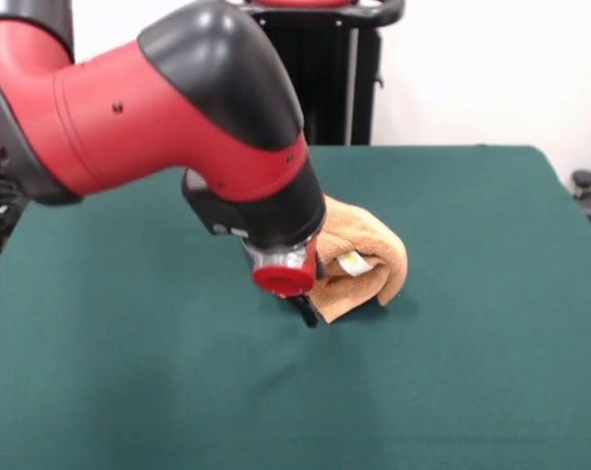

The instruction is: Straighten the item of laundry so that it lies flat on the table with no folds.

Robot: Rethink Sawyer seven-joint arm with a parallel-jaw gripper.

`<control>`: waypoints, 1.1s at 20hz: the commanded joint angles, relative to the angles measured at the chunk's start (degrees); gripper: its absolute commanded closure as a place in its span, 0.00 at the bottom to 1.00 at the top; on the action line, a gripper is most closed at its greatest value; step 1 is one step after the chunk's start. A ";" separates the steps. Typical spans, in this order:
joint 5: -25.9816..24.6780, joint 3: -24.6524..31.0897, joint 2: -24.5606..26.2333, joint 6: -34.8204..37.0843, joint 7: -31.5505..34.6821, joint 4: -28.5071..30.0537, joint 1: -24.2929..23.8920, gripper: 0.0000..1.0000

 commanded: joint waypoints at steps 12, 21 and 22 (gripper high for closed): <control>3.12 -3.80 -1.06 24.87 -26.65 -19.97 8.63 0.00; 1.16 -3.33 3.12 33.67 -29.32 -25.81 10.74 0.00; 0.95 -3.20 3.31 33.92 -29.38 -26.04 10.75 0.00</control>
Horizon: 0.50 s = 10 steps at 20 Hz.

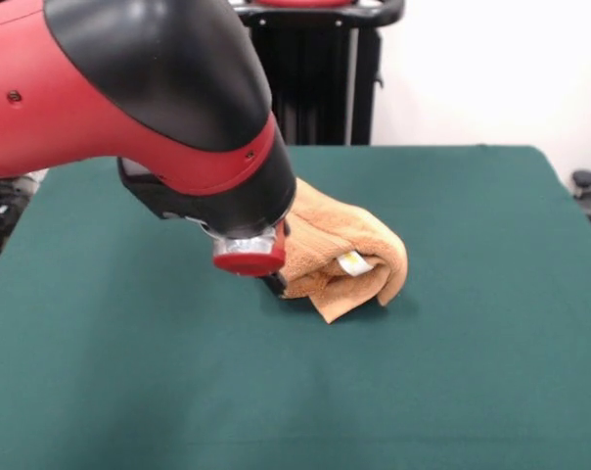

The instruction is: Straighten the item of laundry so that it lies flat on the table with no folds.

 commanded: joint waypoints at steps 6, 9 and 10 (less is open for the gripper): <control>-0.69 -2.10 4.05 5.50 -19.70 -5.52 3.23 0.00; -0.28 -1.83 4.80 3.23 -18.78 -5.68 3.09 0.00; -0.04 -1.60 5.10 2.16 -18.15 -5.94 3.16 0.00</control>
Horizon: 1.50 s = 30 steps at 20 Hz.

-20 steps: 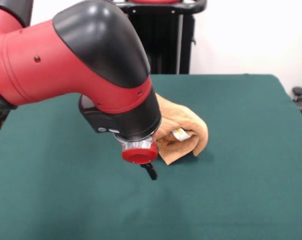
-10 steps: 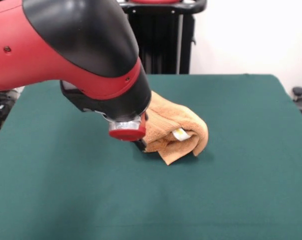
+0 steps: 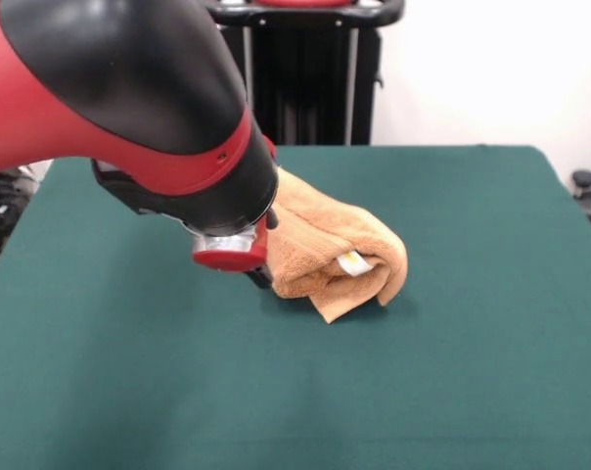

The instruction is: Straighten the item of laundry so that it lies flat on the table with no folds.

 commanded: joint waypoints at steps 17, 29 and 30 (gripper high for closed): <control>1.82 -0.88 11.12 -2.67 -10.49 -11.76 6.58 0.00; 5.70 -1.67 12.79 -6.40 -5.46 -8.20 5.04 0.00; 6.01 -1.77 12.98 -6.29 -5.22 -8.23 5.12 0.00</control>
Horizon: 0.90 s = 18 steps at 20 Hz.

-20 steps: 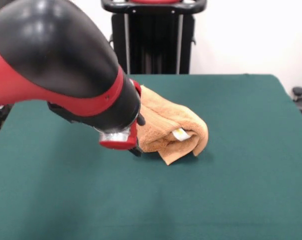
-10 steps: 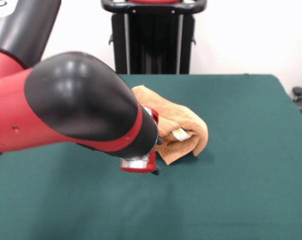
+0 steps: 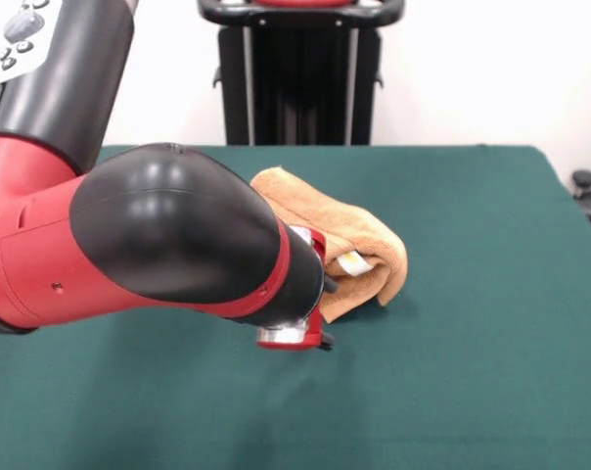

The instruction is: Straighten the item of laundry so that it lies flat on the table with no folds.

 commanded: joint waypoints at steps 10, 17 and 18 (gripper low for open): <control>3.75 -2.68 2.60 -4.07 -5.07 0.27 2.44 0.00; 2.13 -3.56 3.61 -3.25 -5.66 -1.41 3.39 0.00; 1.68 -3.86 3.82 -2.72 -6.02 -1.66 3.52 0.00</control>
